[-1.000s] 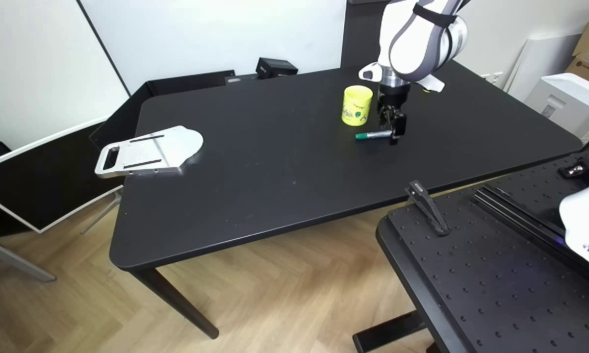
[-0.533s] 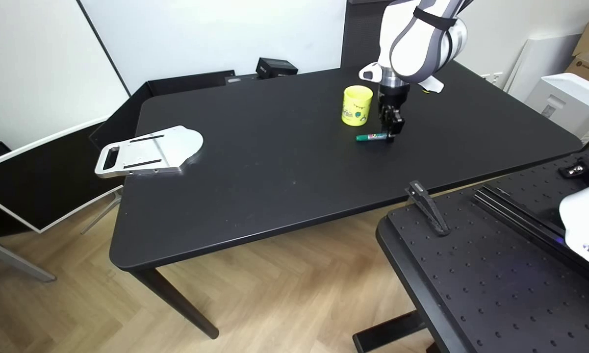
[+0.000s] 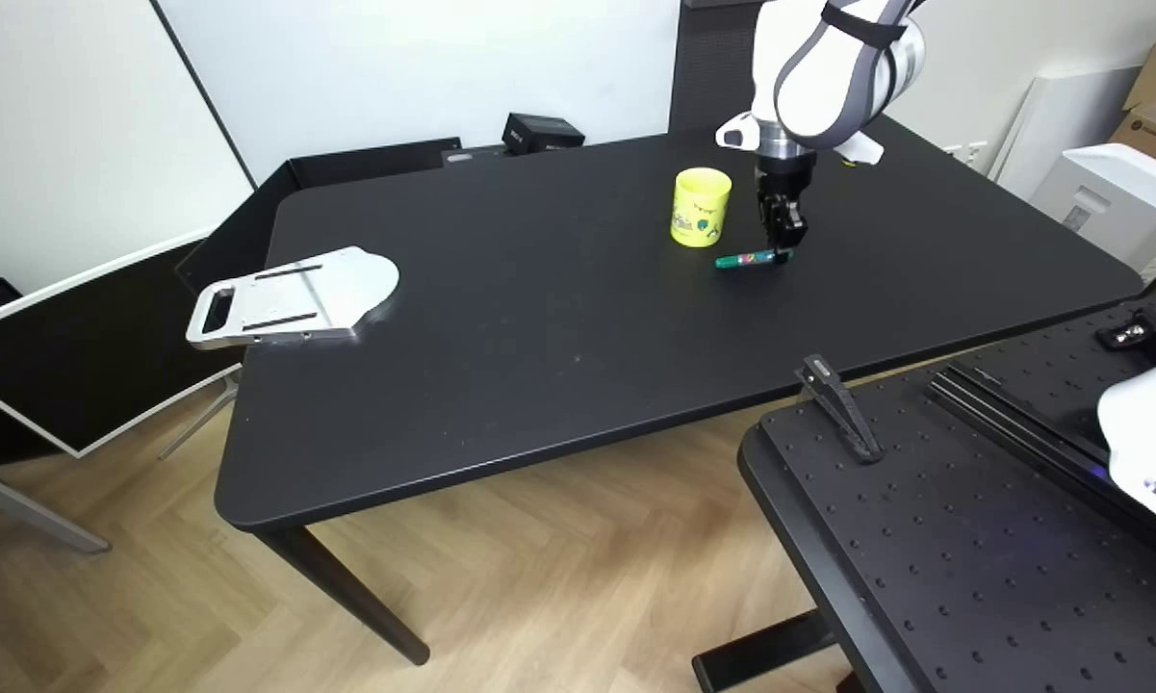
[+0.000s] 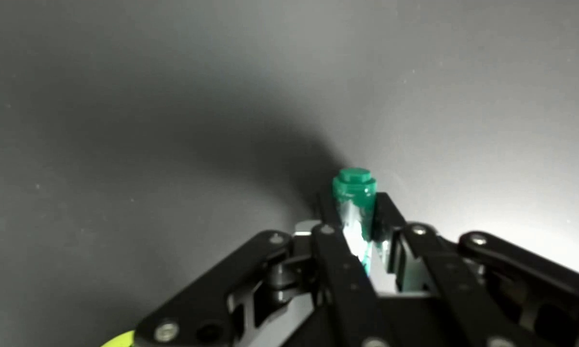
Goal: Move the marker from the table and put it inside the green cup
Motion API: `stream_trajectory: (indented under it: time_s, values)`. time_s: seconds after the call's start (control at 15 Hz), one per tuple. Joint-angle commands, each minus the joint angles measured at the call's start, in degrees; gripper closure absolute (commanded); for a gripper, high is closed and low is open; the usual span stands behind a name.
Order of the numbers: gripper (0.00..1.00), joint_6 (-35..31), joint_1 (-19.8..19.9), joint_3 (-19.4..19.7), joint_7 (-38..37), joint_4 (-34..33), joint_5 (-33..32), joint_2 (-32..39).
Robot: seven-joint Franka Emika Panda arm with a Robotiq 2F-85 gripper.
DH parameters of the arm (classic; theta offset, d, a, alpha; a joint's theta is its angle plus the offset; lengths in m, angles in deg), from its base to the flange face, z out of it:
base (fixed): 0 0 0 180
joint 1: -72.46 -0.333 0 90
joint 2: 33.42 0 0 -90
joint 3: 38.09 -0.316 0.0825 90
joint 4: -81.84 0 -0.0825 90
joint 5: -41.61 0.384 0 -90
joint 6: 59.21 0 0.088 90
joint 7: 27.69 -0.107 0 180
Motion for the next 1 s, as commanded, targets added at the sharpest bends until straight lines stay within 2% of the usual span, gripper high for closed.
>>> stream_trajectory:
  time_s: [0.0, 0.33, 0.53, 0.93]
  values:
    - [0.94, 8.51, -1.33, 1.9, -2.8, -0.17, -3.71, -5.31]
    - [0.94, 21.31, -3.34, 2.87, -3.72, -1.78, -11.14, -11.74]
    - [0.94, 28.15, -4.39, 2.01, -4.35, -3.35, -16.18, -14.13]
    - [0.94, 32.98, -5.12, -0.46, -7.18, -6.63, -25.55, -15.23]
